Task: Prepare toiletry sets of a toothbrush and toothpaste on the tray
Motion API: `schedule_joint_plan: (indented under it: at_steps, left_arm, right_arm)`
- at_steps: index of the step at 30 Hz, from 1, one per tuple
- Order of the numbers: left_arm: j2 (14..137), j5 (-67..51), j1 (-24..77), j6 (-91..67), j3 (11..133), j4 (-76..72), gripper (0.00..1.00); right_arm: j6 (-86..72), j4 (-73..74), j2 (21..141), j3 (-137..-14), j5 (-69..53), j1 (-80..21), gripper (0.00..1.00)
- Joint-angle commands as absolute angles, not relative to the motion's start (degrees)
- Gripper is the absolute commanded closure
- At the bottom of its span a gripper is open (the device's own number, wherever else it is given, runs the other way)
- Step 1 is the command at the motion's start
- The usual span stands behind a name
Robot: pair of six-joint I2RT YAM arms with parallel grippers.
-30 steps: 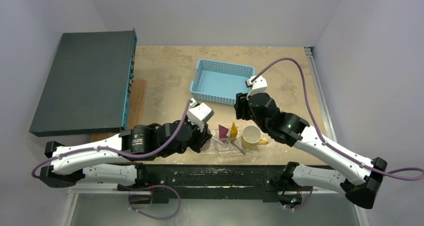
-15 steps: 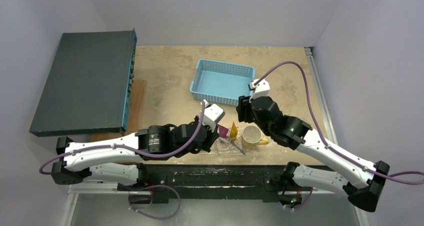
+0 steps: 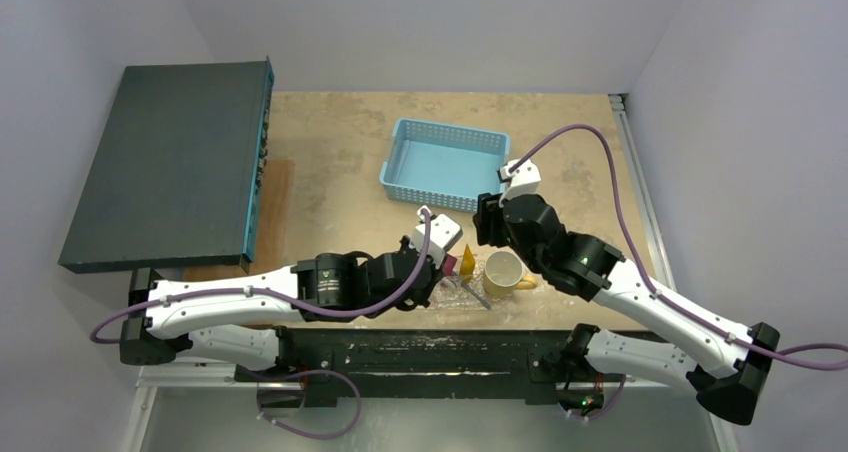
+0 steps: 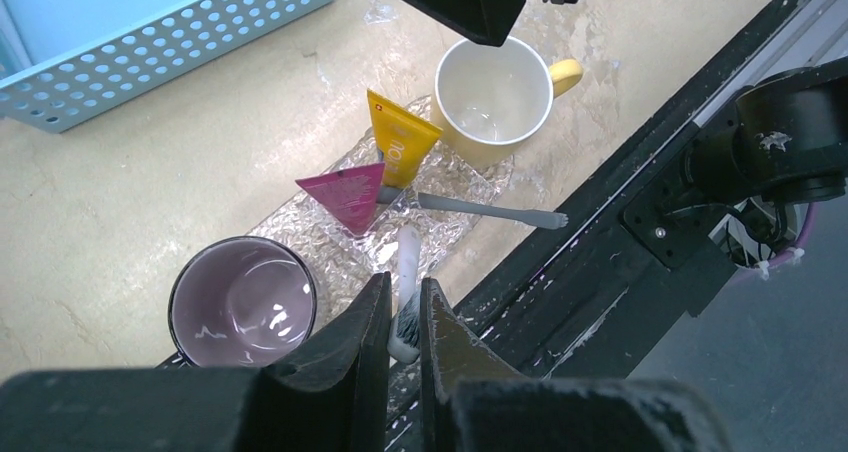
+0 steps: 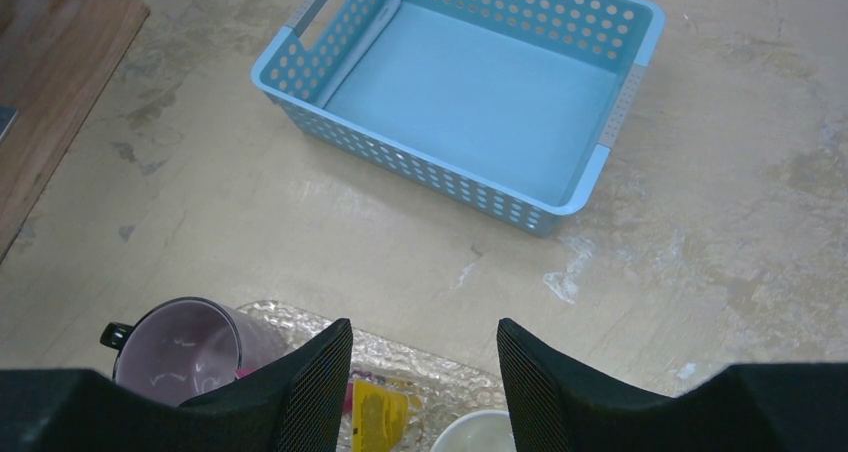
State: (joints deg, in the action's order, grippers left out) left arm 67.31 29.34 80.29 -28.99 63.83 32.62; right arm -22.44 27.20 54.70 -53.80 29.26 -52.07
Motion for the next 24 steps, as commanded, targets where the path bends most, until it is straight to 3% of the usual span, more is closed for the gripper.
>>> schedule_joint_plan:
  at_steps: [1,24]
  left_arm:
    - [67.3,31.2,80.6,-30.2,62.9,30.7,1.0]
    - [67.3,37.0,80.7,-29.1,60.9,33.7,1.0]
  right_arm:
    - [-23.4,25.8,53.6,-52.8,30.6,-52.0,0.42]
    - [-24.2,25.9,54.1,-52.3,30.2,-52.0,0.42]
